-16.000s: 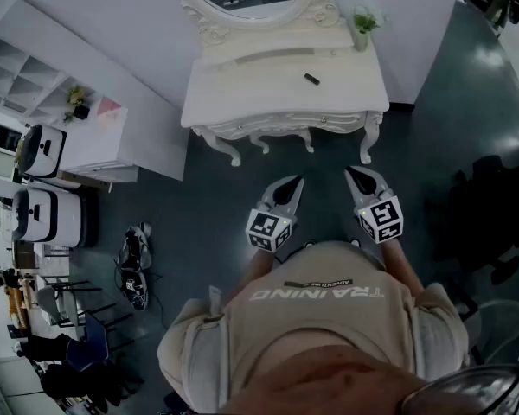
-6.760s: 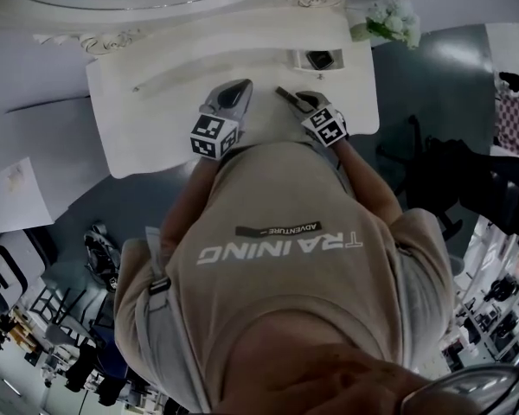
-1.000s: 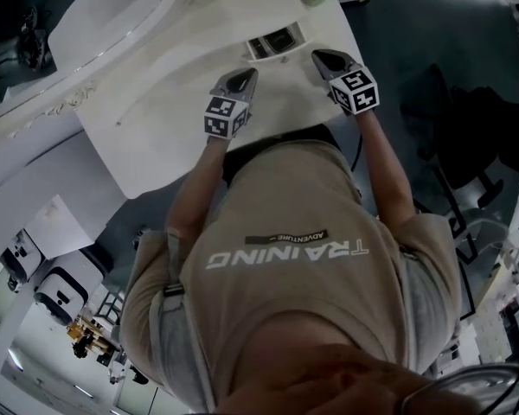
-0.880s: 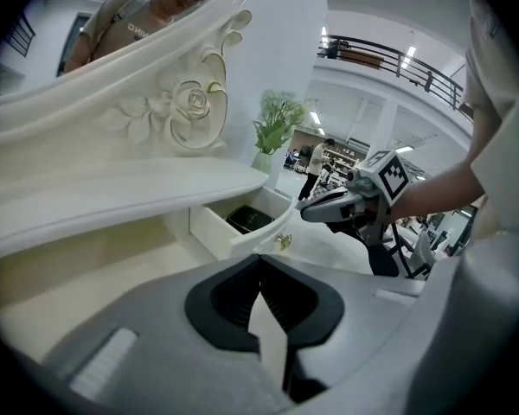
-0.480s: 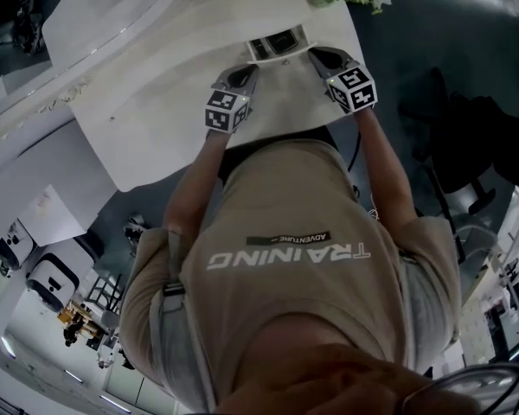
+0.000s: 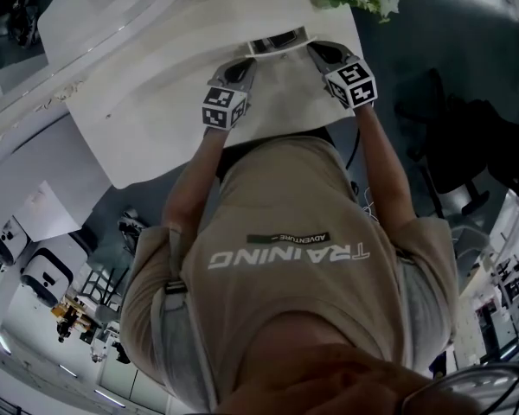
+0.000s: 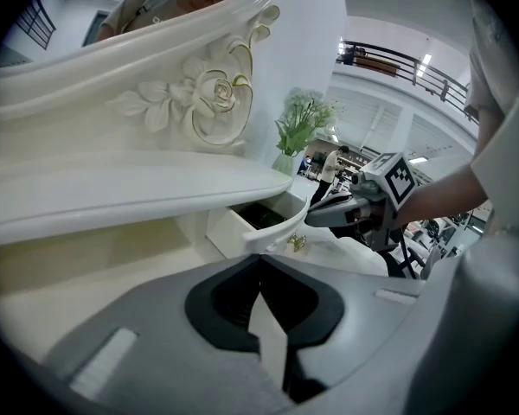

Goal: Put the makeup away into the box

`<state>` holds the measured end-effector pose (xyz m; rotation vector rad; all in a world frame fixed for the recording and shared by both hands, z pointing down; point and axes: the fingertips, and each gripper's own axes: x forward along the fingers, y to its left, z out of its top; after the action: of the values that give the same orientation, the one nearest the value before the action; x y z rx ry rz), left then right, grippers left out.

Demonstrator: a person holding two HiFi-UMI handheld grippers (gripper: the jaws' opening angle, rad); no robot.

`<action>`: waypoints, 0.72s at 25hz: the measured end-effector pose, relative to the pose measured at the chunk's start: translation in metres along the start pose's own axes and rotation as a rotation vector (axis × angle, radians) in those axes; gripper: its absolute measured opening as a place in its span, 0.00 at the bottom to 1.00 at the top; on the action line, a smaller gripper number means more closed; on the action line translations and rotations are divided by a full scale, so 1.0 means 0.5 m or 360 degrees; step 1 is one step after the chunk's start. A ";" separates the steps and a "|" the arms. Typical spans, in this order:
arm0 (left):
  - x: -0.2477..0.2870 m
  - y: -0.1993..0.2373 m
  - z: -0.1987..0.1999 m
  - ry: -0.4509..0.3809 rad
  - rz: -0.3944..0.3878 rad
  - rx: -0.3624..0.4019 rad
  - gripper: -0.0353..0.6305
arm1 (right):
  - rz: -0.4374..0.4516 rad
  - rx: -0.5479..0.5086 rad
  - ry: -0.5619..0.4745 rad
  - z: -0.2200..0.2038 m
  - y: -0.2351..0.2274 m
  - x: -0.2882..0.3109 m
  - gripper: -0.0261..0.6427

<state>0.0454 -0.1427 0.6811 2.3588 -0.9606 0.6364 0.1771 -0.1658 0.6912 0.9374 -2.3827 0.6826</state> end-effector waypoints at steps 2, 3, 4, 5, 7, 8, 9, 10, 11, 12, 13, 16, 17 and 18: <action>0.003 0.008 0.006 -0.0013 0.0006 -0.0003 0.06 | -0.0001 0.0006 -0.0013 0.009 -0.006 0.006 0.05; 0.005 0.011 0.008 -0.0015 0.0011 -0.0003 0.06 | -0.0002 0.0014 -0.0021 0.013 -0.009 0.008 0.04; 0.007 0.014 0.010 -0.0016 0.0016 -0.0002 0.06 | -0.0003 0.0024 -0.0029 0.016 -0.013 0.011 0.04; 0.009 0.017 0.011 -0.0018 0.0023 -0.0002 0.06 | -0.0003 0.0032 -0.0036 0.018 -0.017 0.013 0.04; 0.009 0.025 0.016 -0.0026 0.0036 -0.0004 0.06 | 0.0002 0.0032 -0.0042 0.024 -0.020 0.020 0.04; 0.008 0.029 0.019 -0.0032 0.0043 -0.0004 0.06 | 0.0006 0.0028 -0.0042 0.027 -0.021 0.023 0.04; 0.008 0.034 0.023 -0.0039 0.0050 -0.0003 0.06 | 0.0009 0.0026 -0.0043 0.030 -0.022 0.027 0.04; 0.008 0.038 0.026 -0.0046 0.0057 -0.0002 0.06 | 0.0013 0.0027 -0.0043 0.032 -0.024 0.029 0.04; 0.008 0.041 0.029 -0.0053 0.0065 -0.0003 0.06 | 0.0015 0.0031 -0.0046 0.035 -0.027 0.030 0.04; 0.008 0.045 0.033 -0.0060 0.0073 -0.0005 0.06 | 0.0018 0.0037 -0.0050 0.038 -0.029 0.031 0.05; 0.008 0.048 0.035 -0.0066 0.0080 -0.0009 0.06 | 0.0021 0.0044 -0.0055 0.042 -0.030 0.032 0.04; 0.010 0.062 0.041 -0.0082 0.0107 -0.0031 0.06 | 0.0028 0.0041 -0.0058 0.050 -0.032 0.041 0.04; 0.012 0.067 0.043 -0.0092 0.0116 -0.0046 0.06 | 0.0030 0.0038 -0.0059 0.053 -0.033 0.044 0.05; 0.014 0.072 0.045 -0.0101 0.0126 -0.0060 0.06 | 0.0032 0.0039 -0.0063 0.055 -0.035 0.047 0.04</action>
<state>0.0288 -0.1821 0.6779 2.3302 -1.0887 0.5713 0.1675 -0.2049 0.6892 0.9466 -2.4264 0.7086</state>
